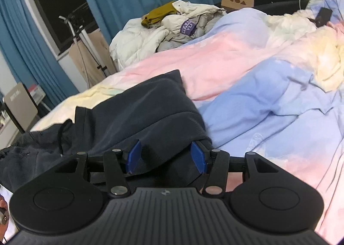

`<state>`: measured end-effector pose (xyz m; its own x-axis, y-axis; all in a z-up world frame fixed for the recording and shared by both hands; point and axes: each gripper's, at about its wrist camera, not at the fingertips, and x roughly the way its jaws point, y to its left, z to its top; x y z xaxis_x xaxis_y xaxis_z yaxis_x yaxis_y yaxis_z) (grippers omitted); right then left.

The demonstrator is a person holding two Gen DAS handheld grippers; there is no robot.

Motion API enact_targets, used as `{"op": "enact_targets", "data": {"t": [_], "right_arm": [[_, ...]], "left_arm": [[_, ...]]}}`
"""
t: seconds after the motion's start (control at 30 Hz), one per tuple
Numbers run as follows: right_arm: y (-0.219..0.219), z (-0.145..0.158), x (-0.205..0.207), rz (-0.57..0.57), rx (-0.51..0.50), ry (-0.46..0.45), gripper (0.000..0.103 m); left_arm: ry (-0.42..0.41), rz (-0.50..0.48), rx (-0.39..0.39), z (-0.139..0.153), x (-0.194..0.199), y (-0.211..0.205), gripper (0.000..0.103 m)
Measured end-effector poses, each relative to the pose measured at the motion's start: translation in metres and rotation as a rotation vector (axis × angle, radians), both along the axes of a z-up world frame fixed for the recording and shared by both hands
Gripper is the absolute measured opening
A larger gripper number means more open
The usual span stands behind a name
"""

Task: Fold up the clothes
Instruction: 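Carry the sweatpants with the left gripper and lay them on the bed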

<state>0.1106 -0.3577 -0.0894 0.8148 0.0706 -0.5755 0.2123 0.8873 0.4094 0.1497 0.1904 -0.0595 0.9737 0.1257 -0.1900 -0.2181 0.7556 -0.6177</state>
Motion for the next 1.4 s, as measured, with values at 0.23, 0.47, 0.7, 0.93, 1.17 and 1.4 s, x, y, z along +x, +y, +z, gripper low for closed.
{"op": "enact_targets", "data": {"t": [0.23, 0.47, 0.7, 0.93, 1.17, 1.4], "right_arm": [[-0.027, 0.018, -0.014, -0.069, 0.015, -0.050, 0.054], [-0.066, 0.028, -0.029, -0.165, 0.044, -0.099, 0.055], [-0.108, 0.033, -0.045, -0.252, 0.093, -0.164, 0.057], [-0.133, 0.015, -0.036, -0.277, 0.136, -0.153, 0.056], [-0.138, -0.007, -0.020, -0.225, 0.154, -0.129, 0.054], [-0.129, -0.007, -0.013, -0.142, 0.212, -0.184, 0.055]], "left_arm": [[-0.124, -0.120, 0.215, 0.086, 0.018, -0.120, 0.032], [-0.226, -0.218, 0.325, 0.123, 0.027, -0.260, 0.031], [-0.220, -0.392, 0.433, 0.087, 0.021, -0.392, 0.030], [-0.019, -0.624, 0.556, -0.005, 0.033, -0.502, 0.030], [-0.009, -0.648, 0.624, -0.040, 0.038, -0.518, 0.034], [0.002, -0.753, 0.581, -0.030, 0.035, -0.473, 0.089]]}}
